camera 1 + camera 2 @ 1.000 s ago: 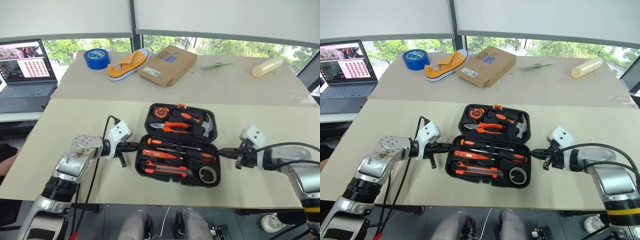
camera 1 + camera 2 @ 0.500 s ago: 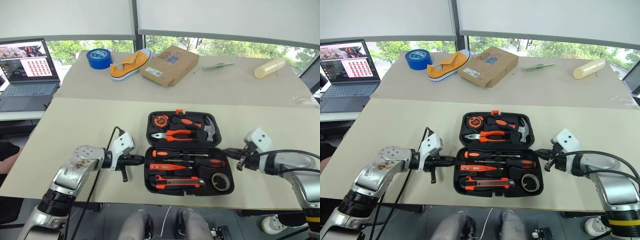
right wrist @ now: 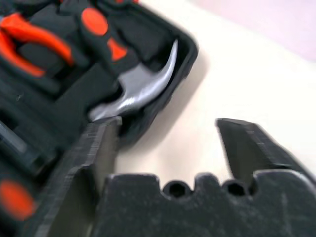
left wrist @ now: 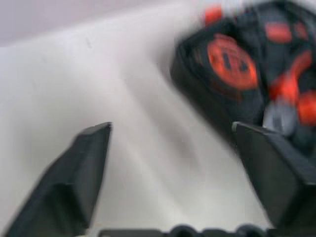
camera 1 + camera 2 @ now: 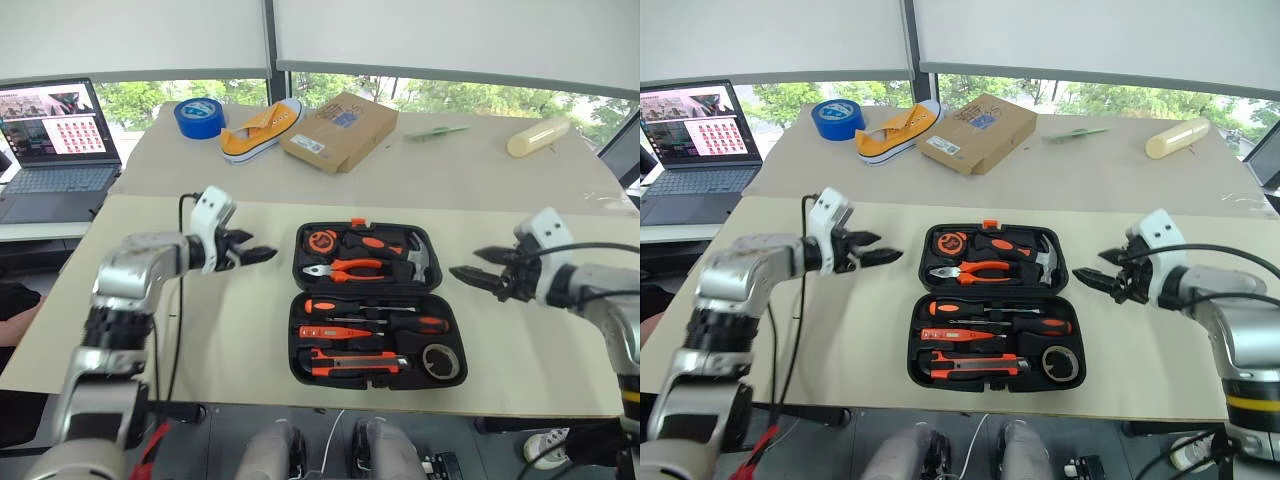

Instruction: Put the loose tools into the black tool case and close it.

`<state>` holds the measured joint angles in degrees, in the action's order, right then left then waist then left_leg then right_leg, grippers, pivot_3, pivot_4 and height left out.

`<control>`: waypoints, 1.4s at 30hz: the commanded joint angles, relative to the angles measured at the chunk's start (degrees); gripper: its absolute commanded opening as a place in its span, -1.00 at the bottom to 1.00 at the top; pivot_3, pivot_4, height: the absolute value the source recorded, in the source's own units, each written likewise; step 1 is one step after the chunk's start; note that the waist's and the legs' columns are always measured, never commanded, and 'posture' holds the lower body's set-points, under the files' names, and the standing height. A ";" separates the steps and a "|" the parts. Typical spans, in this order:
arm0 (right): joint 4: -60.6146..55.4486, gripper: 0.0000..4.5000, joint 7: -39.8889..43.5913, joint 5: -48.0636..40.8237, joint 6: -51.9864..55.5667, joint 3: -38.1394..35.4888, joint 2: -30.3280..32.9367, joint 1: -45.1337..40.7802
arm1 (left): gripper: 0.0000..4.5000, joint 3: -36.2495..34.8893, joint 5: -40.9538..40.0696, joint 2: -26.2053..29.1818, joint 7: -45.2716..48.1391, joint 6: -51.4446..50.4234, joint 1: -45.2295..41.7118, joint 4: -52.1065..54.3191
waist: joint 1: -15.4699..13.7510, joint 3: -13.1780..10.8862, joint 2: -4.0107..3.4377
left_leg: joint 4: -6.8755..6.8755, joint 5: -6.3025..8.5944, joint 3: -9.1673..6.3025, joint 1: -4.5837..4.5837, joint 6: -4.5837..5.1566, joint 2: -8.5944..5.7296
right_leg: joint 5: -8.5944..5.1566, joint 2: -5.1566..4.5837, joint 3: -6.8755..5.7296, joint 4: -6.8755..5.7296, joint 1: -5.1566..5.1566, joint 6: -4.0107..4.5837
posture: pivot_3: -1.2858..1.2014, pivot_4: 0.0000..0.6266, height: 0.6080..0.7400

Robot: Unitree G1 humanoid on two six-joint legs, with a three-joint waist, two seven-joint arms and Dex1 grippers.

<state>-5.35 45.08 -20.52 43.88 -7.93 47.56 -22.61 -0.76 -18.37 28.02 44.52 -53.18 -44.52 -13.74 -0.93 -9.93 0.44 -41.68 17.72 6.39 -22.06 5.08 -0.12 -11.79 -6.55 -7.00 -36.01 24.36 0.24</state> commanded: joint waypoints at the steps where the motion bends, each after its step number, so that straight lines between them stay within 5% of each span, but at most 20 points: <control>1: 3.22 0.97 -2.42 0.17 1.00 0.55 -2.35 -4.78 | 1.00 -1.00 -1.61 -2.45 -2.73 -3.54 -2.43 -0.37 | 0.29 0.00 0.00 | 0.02 0.00 0.01 0.00 0.00 0.00 | 0.00 0.02 -0.01 -0.04 0.00 0.00 | 0.03 -0.52 0.87; 9: 10.53 0.97 -6.11 1.62 4.23 4.60 -7.55 -10.72 | 1.00 3.20 -0.38 -3.69 -3.79 -4.01 -0.83 1.20 | 0.94 0.00 -0.01 | 0.33 -0.07 0.09 0.07 -0.13 0.02 | 0.00 0.13 -0.11 -0.01 0.05 0.00 | 0.03 -0.52 0.87; 10: 11.30 0.99 -6.50 1.67 4.59 4.87 -8.31 -11.15 | 0.89 3.84 0.29 -3.87 -4.38 -3.50 -0.60 1.00 | 0.93 0.00 -0.01 | 0.32 -0.07 0.09 0.07 -0.13 0.01 | 0.00 0.11 -0.10 0.00 0.04 0.00 | 0.03 -0.52 0.87; 13: 12.54 0.71 -7.50 1.98 5.09 5.16 -9.89 -11.73 | 0.56 3.45 0.25 -4.69 -5.81 -3.97 -0.34 0.91 | 0.85 0.00 -0.01 | 0.31 -0.07 0.09 0.08 -0.13 -0.01 | 0.00 0.08 -0.09 0.01 0.03 0.00 | 0.03 -0.52 0.87; 19: 11.45 -0.24 -8.52 1.51 6.66 4.89 -10.85 -11.70 | -0.43 3.53 -0.25 -4.90 -6.15 -4.72 0.92 2.53 | 0.76 0.02 -0.03 | 0.27 -0.07 0.10 0.21 -0.14 0.00 | 0.00 0.05 -0.06 0.03 -0.03 0.00 | 0.03 -0.52 0.87; 24: 9.75 -0.98 -9.84 0.85 8.12 4.40 -11.76 -11.64 | -0.99 3.14 -1.08 -5.51 -6.81 -5.77 2.09 4.49 | 0.86 0.05 -0.03 | 0.32 -0.11 0.09 0.49 -0.22 0.03 | 0.00 0.01 0.07 -0.04 -0.18 0.01 | 0.03 -0.52 0.87; 31: 10.38 -0.99 -12.31 1.99 4.88 3.69 -13.75 -15.44 | -1.00 2.75 -1.57 -6.97 -7.33 -2.37 1.75 5.78 | 1.22 0.05 -0.04 | 0.36 -0.13 0.14 0.56 -0.26 0.03 | 0.01 0.00 0.13 -0.07 -0.17 0.03 | 0.03 -0.52 0.87; 42: 20.61 -0.99 -17.92 6.35 -13.08 0.58 -18.42 -25.98 | -1.00 0.88 3.84 -10.39 -8.97 20.84 -7.51 -5.71 | 1.08 0.00 -0.04 | 0.57 -0.51 0.25 -0.36 -0.37 -0.05 | 0.19 0.11 -0.10 -0.24 0.82 0.28 | 0.03 -0.52 0.87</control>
<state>17.38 26.90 -14.11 37.31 -5.62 29.51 -45.66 -1.17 -14.86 18.81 33.76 -37.43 -49.85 -19.99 0.15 -9.93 0.40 -40.92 17.18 6.68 -22.42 4.68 -0.18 -11.60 -6.39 -7.12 -36.21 25.19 0.52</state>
